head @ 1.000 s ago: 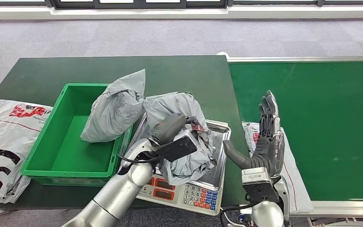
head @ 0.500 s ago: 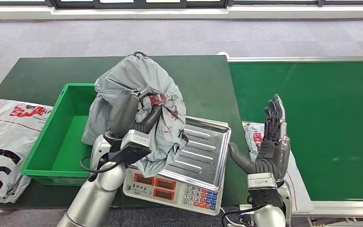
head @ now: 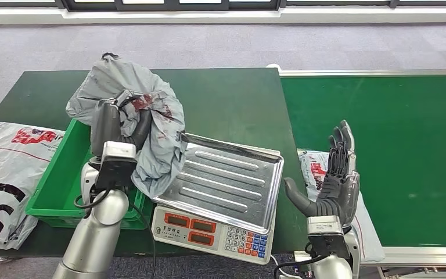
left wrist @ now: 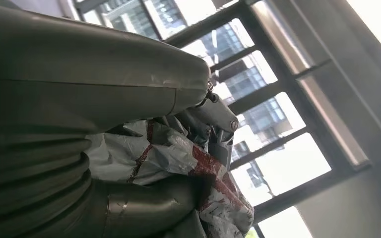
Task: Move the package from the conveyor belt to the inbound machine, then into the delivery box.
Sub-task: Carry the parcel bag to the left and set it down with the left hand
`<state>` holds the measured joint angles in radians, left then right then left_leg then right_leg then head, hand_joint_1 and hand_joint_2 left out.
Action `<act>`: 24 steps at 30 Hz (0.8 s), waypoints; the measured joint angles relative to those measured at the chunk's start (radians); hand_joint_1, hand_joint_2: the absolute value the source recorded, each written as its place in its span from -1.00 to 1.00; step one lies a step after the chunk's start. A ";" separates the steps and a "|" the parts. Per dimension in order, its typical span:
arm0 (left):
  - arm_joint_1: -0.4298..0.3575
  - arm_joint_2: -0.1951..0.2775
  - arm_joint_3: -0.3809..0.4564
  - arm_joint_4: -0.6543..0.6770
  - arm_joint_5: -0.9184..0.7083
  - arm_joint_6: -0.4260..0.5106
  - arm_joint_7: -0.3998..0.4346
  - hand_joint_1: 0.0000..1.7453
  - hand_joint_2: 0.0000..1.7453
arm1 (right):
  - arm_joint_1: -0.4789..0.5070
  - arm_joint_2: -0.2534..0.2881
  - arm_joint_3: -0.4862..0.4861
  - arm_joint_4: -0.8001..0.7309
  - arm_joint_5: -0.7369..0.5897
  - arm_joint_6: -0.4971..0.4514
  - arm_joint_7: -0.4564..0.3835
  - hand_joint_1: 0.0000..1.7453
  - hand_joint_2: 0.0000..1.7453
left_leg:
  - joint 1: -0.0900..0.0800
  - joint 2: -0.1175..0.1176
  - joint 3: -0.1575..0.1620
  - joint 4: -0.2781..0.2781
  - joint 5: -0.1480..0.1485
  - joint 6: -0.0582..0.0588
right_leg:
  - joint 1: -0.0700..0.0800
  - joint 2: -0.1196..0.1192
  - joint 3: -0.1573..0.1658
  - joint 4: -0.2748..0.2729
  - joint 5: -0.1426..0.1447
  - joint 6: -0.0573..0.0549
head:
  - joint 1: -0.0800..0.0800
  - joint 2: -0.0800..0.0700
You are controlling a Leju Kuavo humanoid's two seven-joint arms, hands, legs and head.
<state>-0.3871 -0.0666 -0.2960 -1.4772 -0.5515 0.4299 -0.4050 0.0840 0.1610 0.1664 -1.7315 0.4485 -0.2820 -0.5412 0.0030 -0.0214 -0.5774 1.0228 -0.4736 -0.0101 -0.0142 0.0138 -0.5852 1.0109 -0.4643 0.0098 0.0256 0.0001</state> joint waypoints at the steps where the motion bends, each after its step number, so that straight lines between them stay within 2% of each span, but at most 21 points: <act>1: -0.012 0.002 0.025 0.029 -0.006 0.000 0.001 1.00 1.00 | 0.002 0.000 0.000 0.000 -0.001 -0.003 0.000 -1.00 1.00 | 0.000 0.000 0.000 0.000 0.000 0.000 | 0.000 0.000 0.000 0.000 0.000 0.000 | 0.000 0.000; 5: -0.044 0.007 0.096 0.128 -0.026 0.003 -0.012 1.00 1.00 | 0.006 0.000 0.000 0.000 -0.004 -0.011 0.000 -1.00 1.00 | 0.000 0.001 0.000 0.000 0.001 -0.001 | 0.000 0.000 0.000 0.000 0.000 0.000 | 0.000 0.000; 10: -0.069 0.007 0.131 0.202 -0.039 0.000 0.004 1.00 1.00 | 0.006 0.000 0.000 0.000 -0.009 -0.015 0.000 -1.00 1.00 | 0.000 0.000 0.000 0.000 0.001 -0.001 | 0.000 0.000 0.000 0.000 0.000 0.000 | 0.000 0.000; 18: -0.168 0.019 0.240 0.525 -0.041 0.066 -0.017 1.00 1.00 | 0.005 -0.003 0.000 0.008 -0.030 -0.009 -0.006 -1.00 1.00 | 0.000 0.001 0.001 0.000 0.001 -0.002 | 0.000 0.001 0.000 0.001 0.001 -0.001 | 0.000 0.000; 24: -0.179 0.035 0.304 0.631 -0.052 0.083 -0.011 1.00 1.00 | -0.015 -0.011 0.003 0.038 -0.049 -0.008 -0.013 -1.00 1.00 | 0.000 0.000 0.001 -0.001 0.002 -0.002 | 0.000 0.000 0.001 0.001 0.001 -0.002 | 0.000 0.000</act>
<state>-0.5657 -0.0319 0.0078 -0.8460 -0.6040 0.5127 -0.4161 0.0692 0.1504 0.1692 -1.6935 0.3990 -0.2899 -0.5545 0.0034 -0.0214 -0.5765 1.0223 -0.4719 -0.0123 -0.0140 0.0140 -0.5842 1.0123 -0.4632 0.0083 0.0256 0.0000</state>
